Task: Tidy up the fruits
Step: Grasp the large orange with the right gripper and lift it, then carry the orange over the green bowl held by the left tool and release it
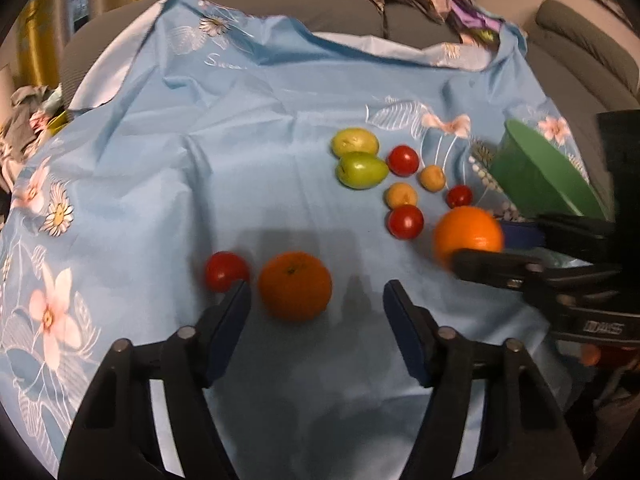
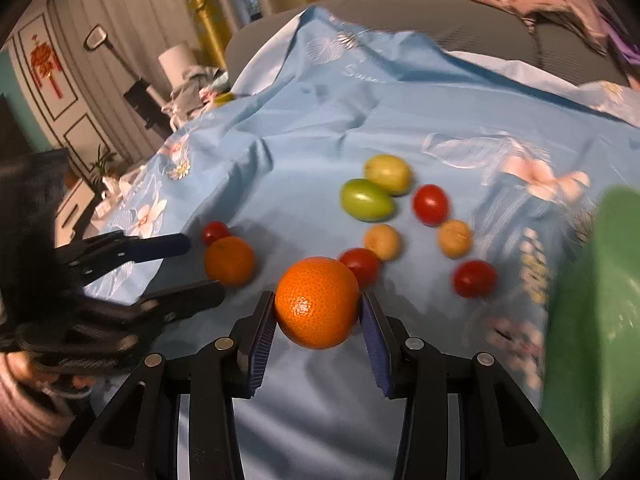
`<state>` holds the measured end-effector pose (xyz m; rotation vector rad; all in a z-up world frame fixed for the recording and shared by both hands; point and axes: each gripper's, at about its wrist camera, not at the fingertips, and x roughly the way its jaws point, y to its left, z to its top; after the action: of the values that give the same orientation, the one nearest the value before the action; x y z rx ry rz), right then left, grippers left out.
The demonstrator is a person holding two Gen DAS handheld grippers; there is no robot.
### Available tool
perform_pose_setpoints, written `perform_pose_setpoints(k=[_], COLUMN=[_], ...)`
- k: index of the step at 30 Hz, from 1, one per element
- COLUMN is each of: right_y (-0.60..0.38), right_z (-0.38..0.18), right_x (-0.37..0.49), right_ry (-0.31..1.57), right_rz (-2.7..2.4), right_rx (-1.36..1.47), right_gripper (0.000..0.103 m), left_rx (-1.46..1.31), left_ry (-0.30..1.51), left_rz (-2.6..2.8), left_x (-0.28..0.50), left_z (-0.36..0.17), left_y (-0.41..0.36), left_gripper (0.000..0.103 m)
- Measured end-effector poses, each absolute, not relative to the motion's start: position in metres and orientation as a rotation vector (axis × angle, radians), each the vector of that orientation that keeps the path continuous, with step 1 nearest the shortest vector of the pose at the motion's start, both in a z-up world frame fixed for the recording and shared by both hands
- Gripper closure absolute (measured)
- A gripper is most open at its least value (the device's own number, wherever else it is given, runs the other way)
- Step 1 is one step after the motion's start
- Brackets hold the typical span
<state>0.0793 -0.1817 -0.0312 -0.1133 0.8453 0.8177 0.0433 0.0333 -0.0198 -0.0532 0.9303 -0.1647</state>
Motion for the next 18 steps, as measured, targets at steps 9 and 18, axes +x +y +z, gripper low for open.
perform_pose_setpoints(k=[9,18], right_y=[-0.198,-0.227], right_z=[-0.024,-0.011], right_x=[0.074,0.077], right_ry=[0.789,0.719], right_rz=[0.863,0.824], right_rx=[-0.062,0.010], right_gripper=[0.059,0.059], left_rx=[0.043,0.008], left_ry=[1.004,0.931], left_rz=[-0.101,-0.115], left_x=[0.065,0.056], left_z=[-0.042,-0.012], left_y=[0.027,0.012], left_gripper=[0.061,0.062])
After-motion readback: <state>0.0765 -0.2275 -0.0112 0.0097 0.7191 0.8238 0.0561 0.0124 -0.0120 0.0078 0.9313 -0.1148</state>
